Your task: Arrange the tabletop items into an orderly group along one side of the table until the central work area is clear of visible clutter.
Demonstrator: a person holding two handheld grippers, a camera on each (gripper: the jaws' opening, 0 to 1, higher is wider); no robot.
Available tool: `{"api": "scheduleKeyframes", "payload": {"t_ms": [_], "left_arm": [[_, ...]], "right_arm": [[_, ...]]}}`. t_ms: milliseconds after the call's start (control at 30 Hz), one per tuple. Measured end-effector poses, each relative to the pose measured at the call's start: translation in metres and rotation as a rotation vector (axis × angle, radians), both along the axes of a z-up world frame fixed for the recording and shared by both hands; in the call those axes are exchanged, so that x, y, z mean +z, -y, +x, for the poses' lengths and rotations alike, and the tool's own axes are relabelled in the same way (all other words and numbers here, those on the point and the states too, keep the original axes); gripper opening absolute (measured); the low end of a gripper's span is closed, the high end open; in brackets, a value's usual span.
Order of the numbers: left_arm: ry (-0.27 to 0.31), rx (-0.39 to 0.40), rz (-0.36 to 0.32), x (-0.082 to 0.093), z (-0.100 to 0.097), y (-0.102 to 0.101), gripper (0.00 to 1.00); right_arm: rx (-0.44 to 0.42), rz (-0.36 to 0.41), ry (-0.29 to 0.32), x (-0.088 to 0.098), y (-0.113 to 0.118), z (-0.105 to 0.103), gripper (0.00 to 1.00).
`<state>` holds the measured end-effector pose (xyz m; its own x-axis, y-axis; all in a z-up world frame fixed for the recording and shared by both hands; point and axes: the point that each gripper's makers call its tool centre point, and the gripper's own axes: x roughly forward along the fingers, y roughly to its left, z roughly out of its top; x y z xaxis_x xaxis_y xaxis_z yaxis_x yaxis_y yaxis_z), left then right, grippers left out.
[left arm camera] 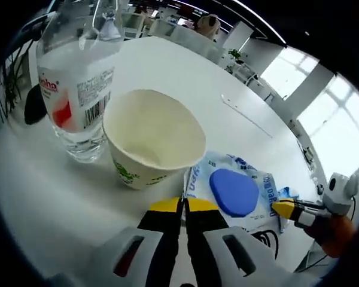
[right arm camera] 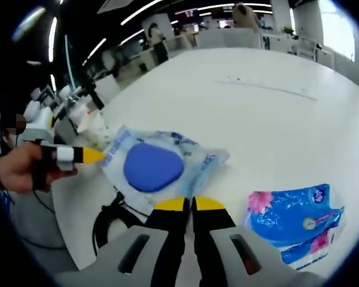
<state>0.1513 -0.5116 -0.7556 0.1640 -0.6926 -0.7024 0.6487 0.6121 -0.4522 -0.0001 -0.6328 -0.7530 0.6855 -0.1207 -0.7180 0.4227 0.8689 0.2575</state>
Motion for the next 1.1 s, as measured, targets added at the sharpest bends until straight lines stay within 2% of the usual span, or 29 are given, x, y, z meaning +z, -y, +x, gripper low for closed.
{"api": "scheduleKeyframes", "payload": {"t_ms": [133,200,233,433,667,967,1100], "left_arm": [[-0.014,0.002,-0.002,-0.002,0.001,0.001,0.00],[-0.062,0.023,-0.047,0.001,-0.001,0.004,0.00],[-0.071,0.014,-0.044,0.000,0.000,0.002,0.00],[-0.045,-0.024,-0.029,0.000,-0.004,-0.007,0.07],[-0.038,-0.032,-0.023,0.002,-0.008,-0.020,0.08],[-0.012,-0.044,-0.032,0.013,-0.020,-0.025,0.07],[-0.008,-0.053,-0.053,0.020,-0.030,-0.026,0.07]], "right_arm": [[-0.015,0.005,0.003,-0.001,0.001,0.000,0.02],[-0.019,0.005,-0.001,-0.001,0.003,-0.001,0.03],[-0.020,0.000,-0.003,-0.001,0.004,-0.001,0.04],[-0.020,-0.010,-0.006,0.000,0.003,-0.004,0.10],[-0.008,-0.052,0.026,0.013,0.004,-0.009,0.13],[-0.070,-0.076,0.093,0.033,0.024,-0.034,0.15],[-0.080,-0.097,0.103,0.043,0.028,-0.047,0.15]]}}
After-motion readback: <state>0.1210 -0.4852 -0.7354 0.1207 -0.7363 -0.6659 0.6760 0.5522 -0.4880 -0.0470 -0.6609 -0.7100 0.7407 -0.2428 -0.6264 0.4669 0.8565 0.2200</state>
